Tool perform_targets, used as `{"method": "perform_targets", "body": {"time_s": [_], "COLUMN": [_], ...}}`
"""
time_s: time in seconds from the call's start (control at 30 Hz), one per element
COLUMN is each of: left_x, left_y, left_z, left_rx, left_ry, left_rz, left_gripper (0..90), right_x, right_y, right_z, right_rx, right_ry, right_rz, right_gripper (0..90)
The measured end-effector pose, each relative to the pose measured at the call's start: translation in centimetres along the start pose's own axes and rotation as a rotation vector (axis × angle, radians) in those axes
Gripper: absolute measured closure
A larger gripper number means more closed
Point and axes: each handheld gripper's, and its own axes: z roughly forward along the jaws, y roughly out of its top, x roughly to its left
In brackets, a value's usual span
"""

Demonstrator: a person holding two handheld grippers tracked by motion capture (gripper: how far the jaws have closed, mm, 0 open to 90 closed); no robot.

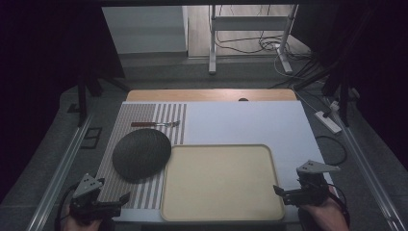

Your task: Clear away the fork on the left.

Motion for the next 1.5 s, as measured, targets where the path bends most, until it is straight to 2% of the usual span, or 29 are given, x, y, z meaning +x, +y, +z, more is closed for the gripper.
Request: {"method": "perform_targets", "body": {"time_s": [0.37,0.73,0.87,0.97,1.07,1.23,1.4,1.5], "left_x": [0.3,0.4,0.5,0.5,0.6,0.8,1.1,1.3], "left_y": [0.0,0.0,0.1,0.3,0.6,0.8,1.0,1.2], "left_z": [0.0,0.1,0.1,0.1,0.0,0.4,0.9,1.2], "left_rx": [0.003,0.009,0.005,-0.008,-0.021,-0.014,-0.031,-0.027], "left_ry": [-0.032,-0.046,-0.078,-0.084,-0.079,-0.100,-0.165,-0.156], "left_rz": [-0.009,-0.008,-0.022,-0.022,-0.010,0.013,0.019,0.027], "left_gripper": [0.0,0.0,0.0,0.0,0.0,0.0,0.0,0.0], "right_x": [0.0,-0.1,-0.1,0.0,0.0,0.0,-0.1,-0.1], "right_y": [0.0,0.0,0.1,0.1,0.1,0.0,0.0,0.0], "right_z": [0.0,0.1,0.2,0.2,0.2,0.1,0.1,0.1], "right_rx": [0.004,0.007,0.014,0.017,0.018,0.017,0.016,0.015], "right_ry": [0.013,0.015,0.013,0.012,0.011,0.011,0.014,0.015], "right_rz": [0.002,0.004,0.004,0.001,0.000,-0.001,0.005,0.006], "right_gripper": [0.0,0.0,0.0,0.0,0.0,0.0,0.0,0.0]}}
